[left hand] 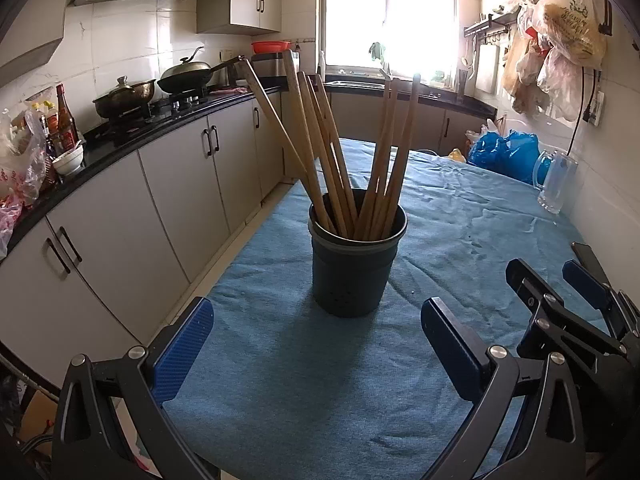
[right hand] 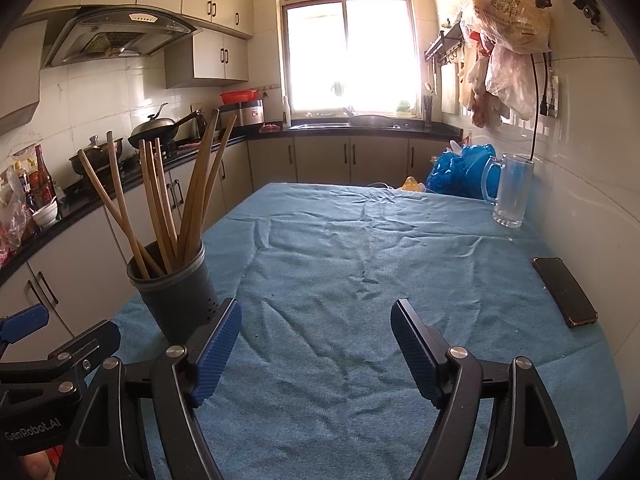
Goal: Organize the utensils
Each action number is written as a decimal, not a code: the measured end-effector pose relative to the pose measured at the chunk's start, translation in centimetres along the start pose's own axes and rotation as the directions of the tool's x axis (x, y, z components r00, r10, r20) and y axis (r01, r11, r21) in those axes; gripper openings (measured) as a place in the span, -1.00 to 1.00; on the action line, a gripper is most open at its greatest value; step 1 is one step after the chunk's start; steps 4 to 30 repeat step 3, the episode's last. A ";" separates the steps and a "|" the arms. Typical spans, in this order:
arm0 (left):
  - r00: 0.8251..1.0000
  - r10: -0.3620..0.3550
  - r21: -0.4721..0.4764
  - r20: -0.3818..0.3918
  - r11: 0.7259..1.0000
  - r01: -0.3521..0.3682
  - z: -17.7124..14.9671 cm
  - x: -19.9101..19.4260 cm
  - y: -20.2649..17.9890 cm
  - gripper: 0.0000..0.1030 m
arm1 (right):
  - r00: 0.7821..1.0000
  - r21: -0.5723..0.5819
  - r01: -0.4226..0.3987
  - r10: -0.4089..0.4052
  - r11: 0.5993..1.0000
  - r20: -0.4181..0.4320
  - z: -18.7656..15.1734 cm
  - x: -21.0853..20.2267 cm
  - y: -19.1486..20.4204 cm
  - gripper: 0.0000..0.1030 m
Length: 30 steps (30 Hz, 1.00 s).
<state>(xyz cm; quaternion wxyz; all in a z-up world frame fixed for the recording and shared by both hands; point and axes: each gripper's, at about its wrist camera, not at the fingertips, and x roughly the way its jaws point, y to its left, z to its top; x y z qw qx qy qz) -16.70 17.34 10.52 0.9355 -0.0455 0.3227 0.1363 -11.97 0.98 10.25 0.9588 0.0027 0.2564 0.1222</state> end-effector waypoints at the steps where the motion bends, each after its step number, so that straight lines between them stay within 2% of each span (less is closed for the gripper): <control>1: 1.000 -0.001 0.000 -0.002 1.000 0.001 0.0 0.0 0.0 1.00 | 1.000 0.000 -0.003 0.003 1.000 0.000 0.0 0.1 0.0 0.59; 30: 1.000 0.001 -0.002 -0.003 1.000 -0.001 0.0 -0.1 0.0 1.00 | 1.000 0.002 -0.007 0.007 1.000 -0.002 0.0 0.2 -0.1 0.60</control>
